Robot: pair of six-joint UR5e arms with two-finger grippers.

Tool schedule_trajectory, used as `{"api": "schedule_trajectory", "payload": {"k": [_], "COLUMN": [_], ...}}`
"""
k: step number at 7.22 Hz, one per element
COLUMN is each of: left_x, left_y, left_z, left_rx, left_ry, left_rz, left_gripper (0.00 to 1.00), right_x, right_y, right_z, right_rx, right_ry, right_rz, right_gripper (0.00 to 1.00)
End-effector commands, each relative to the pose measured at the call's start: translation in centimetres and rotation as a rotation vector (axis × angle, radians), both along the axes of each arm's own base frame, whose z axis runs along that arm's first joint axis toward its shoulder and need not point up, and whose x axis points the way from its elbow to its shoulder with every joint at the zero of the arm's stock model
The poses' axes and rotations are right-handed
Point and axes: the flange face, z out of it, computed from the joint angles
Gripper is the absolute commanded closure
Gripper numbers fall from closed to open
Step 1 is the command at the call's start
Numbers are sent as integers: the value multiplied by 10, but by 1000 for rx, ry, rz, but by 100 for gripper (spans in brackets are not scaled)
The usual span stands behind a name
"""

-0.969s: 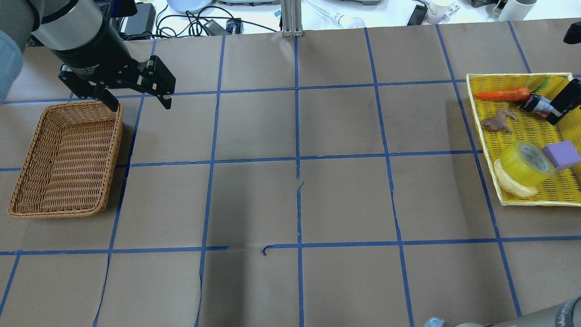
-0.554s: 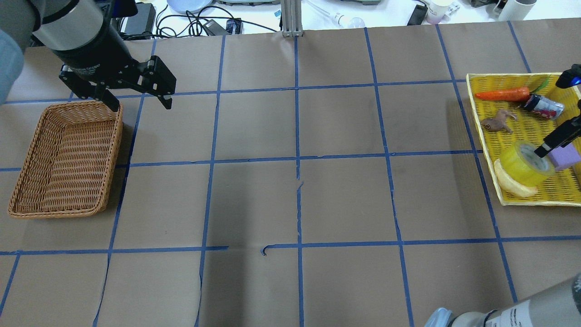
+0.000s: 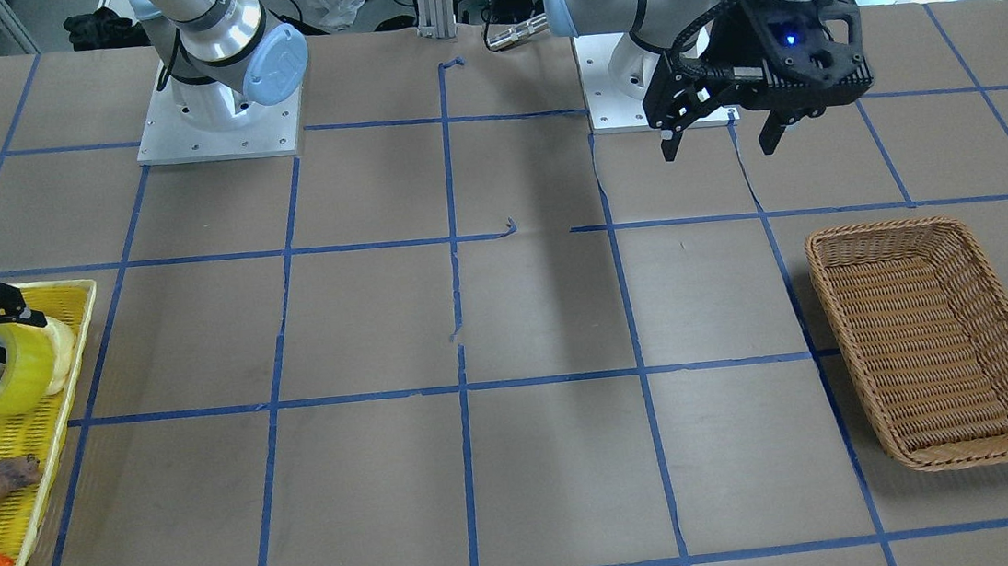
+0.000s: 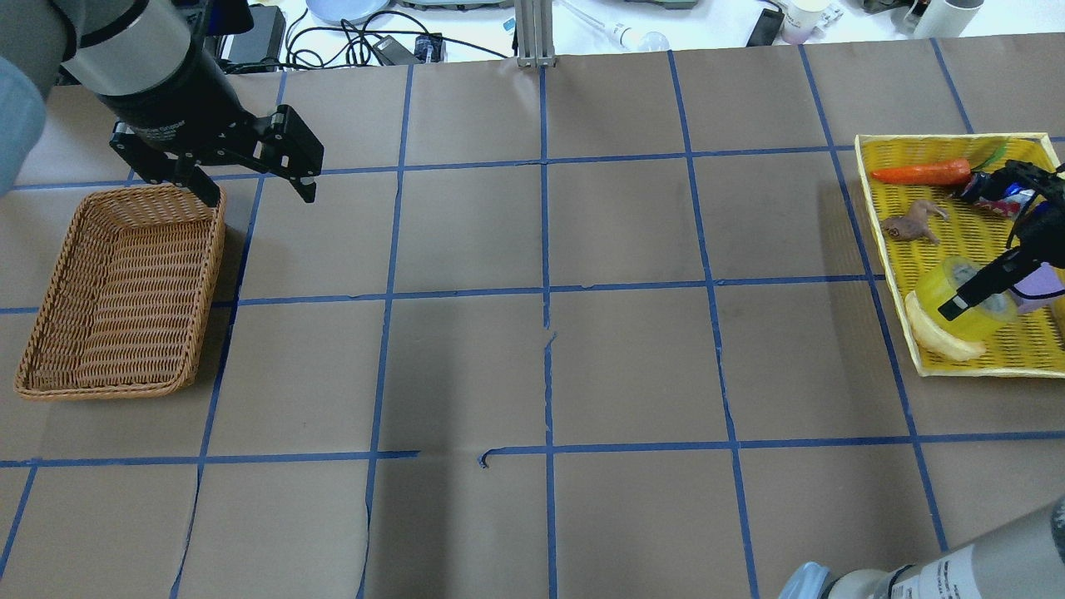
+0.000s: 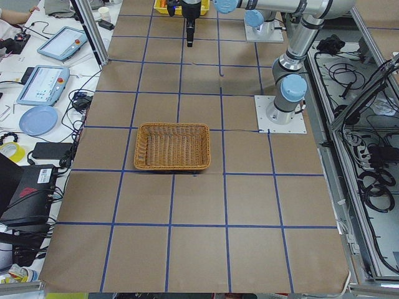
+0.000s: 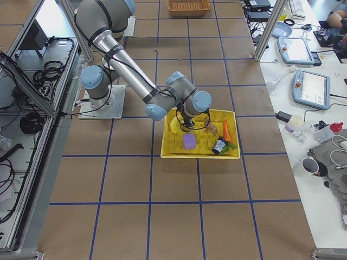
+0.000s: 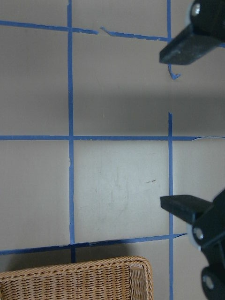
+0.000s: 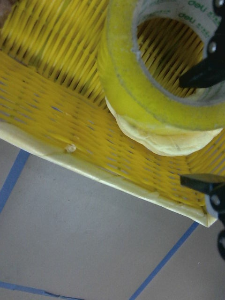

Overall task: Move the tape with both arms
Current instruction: 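Move the right gripper over the yellow tray and lower onto the tape roll, then grasp the yellow tape roll with the right gripper and lift it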

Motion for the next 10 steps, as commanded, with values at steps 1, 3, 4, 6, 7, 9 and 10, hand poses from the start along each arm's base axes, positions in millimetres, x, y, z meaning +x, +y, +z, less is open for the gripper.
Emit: {"api": "schedule_trajectory", "payload": {"k": [1, 3, 4, 6, 7, 9, 10], "left_x": [0, 0, 0, 0, 0, 0, 0], "left_y": [0, 1, 1, 1, 1, 1, 2], "left_z": [-2, -2, -1, -1, -1, -1, 0], "left_rx": [-4, -4, -5, -5, -6, -6, -7], "left_ry": [0, 1, 1, 1, 1, 1, 1], "left_rz": [0, 0, -2, -2, 0, 0, -2], "left_gripper": [0, 0, 0, 0, 0, 0, 0], "right_x": [-1, -5, 23, 133, 204, 369, 432], "right_y": [-2, -23, -42, -78, -87, -86, -83], "right_z": [4, 50, 94, 159, 164, 167, 150], "right_rx": [-17, -66, -109, -111, -89, -149, -139], "right_ry": [15, 92, 138, 229, 255, 286, 285], "right_rz": [-7, -86, -79, -138, -230, -364, -450], "right_gripper": [100, 100, 100, 100, 100, 100, 100]}}
